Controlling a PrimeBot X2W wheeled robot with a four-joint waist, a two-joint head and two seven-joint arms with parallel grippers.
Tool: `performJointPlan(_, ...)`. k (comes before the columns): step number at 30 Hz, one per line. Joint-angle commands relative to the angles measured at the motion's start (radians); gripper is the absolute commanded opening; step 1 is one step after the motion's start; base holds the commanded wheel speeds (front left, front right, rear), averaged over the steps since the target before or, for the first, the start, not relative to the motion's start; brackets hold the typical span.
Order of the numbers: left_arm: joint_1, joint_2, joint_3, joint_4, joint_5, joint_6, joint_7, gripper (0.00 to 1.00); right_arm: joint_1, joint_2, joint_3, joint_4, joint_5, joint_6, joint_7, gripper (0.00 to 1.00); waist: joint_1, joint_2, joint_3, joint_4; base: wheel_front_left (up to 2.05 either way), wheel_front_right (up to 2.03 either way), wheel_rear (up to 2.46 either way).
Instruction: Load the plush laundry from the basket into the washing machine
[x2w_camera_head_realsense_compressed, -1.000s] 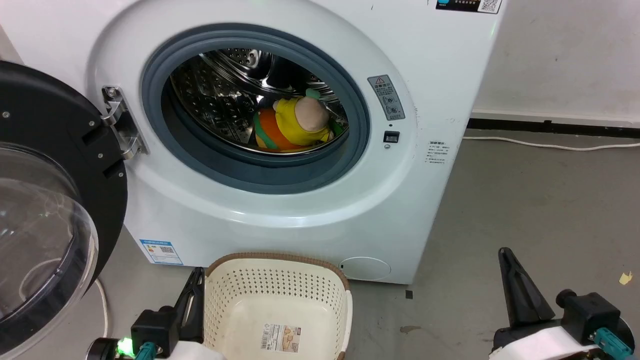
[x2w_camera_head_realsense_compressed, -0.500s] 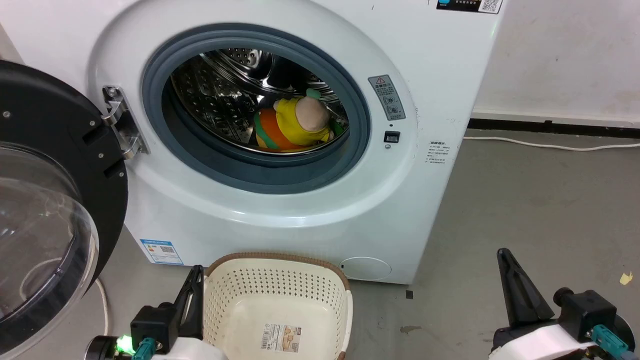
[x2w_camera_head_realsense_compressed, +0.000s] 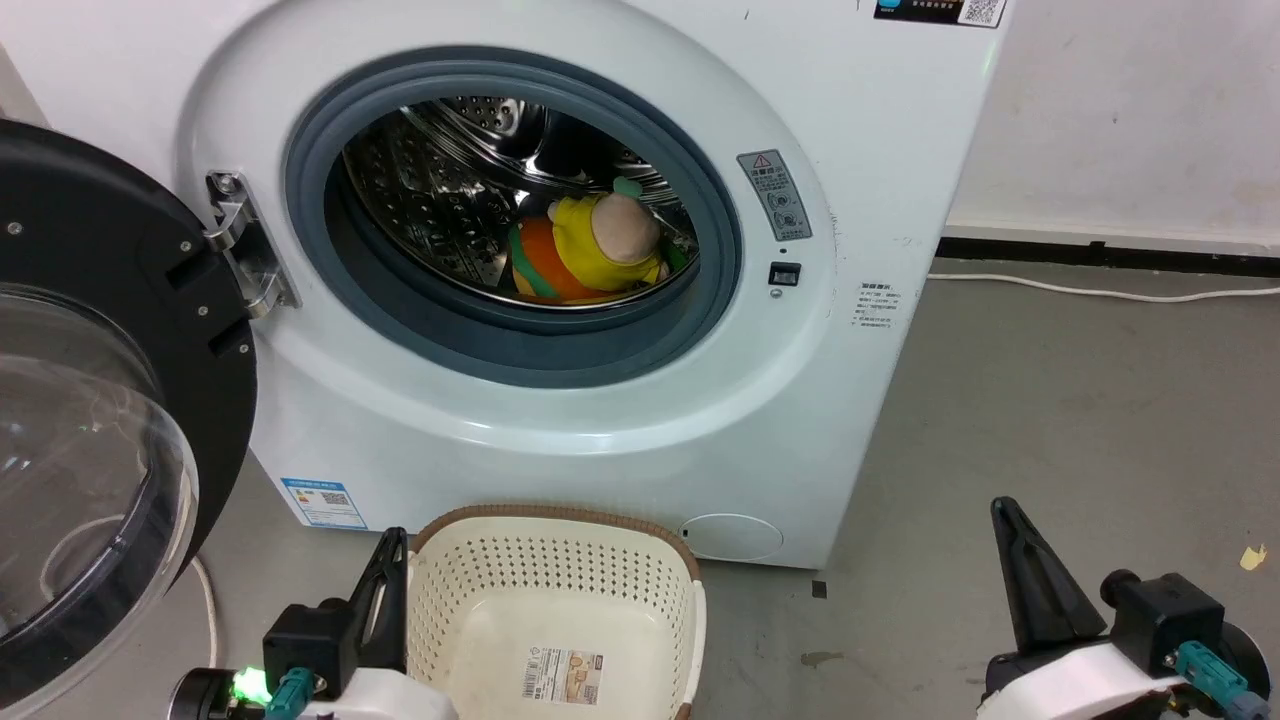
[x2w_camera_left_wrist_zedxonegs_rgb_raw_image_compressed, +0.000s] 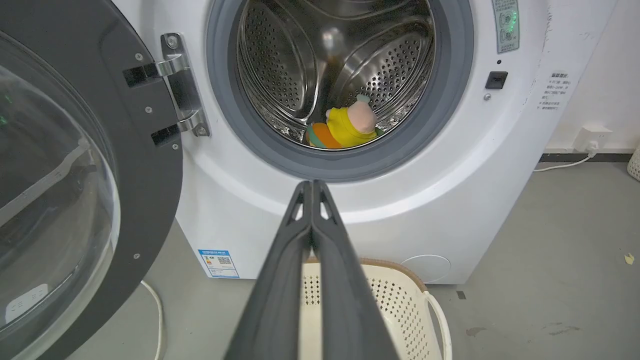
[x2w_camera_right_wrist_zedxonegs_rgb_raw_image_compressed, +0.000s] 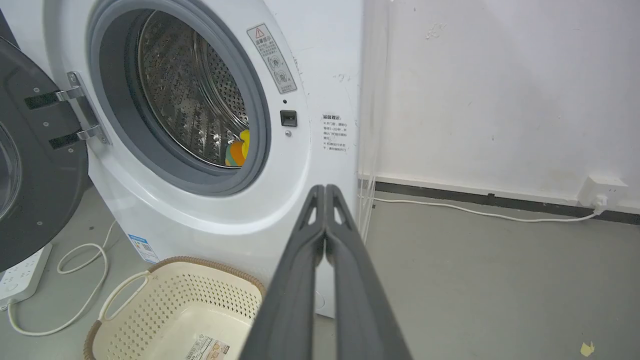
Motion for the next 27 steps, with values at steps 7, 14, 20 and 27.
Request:
performJointPlan(7,-0.018,-0.011,0.015,-0.015,0.018,-0.008,0.024,0.00,-0.014,0.000,-0.003,-0.009,-0.020,0.000,0.022,0.00,0.0000,0.0000,0.000,0.001,0.00,0.00,0.00)
performJointPlan(14,-0.020,-0.017,0.023,-0.022,0.026,-0.011,0.039,0.00,-0.016,0.000,-0.004,-0.011,-0.029,0.000,0.036,0.00,-0.0001,0.0000,0.000,0.001,0.00,0.00,0.00)
performJointPlan(20,-0.022,-0.022,0.029,-0.028,0.032,-0.014,0.051,0.00,-0.018,0.000,-0.005,-0.013,-0.037,0.000,0.049,0.00,-0.0001,0.0000,0.000,0.002,0.00,0.00,0.00)
performJointPlan(27,-0.025,-0.028,0.036,-0.035,0.040,-0.016,0.065,0.00,-0.020,0.000,-0.005,-0.016,-0.047,-0.001,0.063,0.00,-0.0001,0.0000,0.000,0.002,0.00,0.00,0.00)
